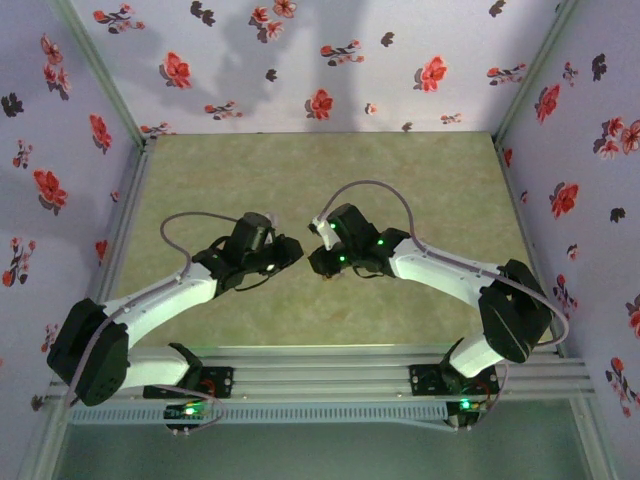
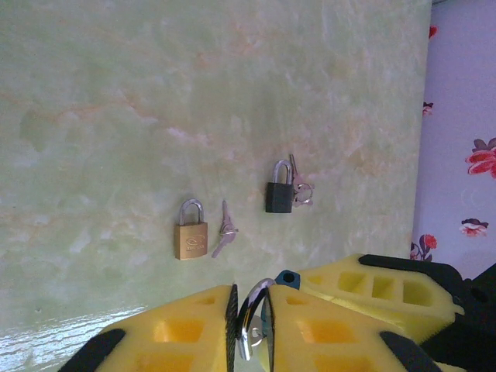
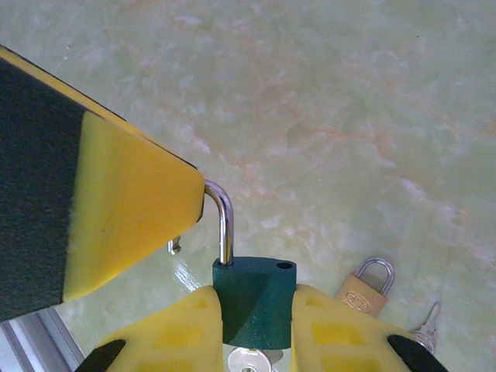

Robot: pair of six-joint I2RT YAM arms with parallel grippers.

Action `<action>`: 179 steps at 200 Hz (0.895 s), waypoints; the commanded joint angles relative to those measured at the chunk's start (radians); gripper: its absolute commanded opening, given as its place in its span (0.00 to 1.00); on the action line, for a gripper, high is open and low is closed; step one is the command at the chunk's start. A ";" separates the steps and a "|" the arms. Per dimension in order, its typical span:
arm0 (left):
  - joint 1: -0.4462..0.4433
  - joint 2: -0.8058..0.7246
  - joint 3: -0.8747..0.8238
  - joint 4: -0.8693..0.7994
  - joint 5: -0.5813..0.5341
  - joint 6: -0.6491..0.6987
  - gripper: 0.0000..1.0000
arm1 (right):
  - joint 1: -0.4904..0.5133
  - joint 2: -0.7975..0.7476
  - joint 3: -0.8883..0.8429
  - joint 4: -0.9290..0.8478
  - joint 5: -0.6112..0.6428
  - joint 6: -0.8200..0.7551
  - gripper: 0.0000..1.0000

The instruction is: Lock with the key

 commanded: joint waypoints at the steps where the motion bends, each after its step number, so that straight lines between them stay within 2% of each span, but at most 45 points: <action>1: 0.006 -0.013 -0.012 0.010 -0.012 0.010 0.20 | 0.010 -0.008 -0.011 0.037 -0.038 0.005 0.18; 179: 0.011 -0.016 -0.015 0.006 -0.012 0.013 0.16 | 0.020 -0.012 -0.014 0.044 -0.078 -0.008 0.17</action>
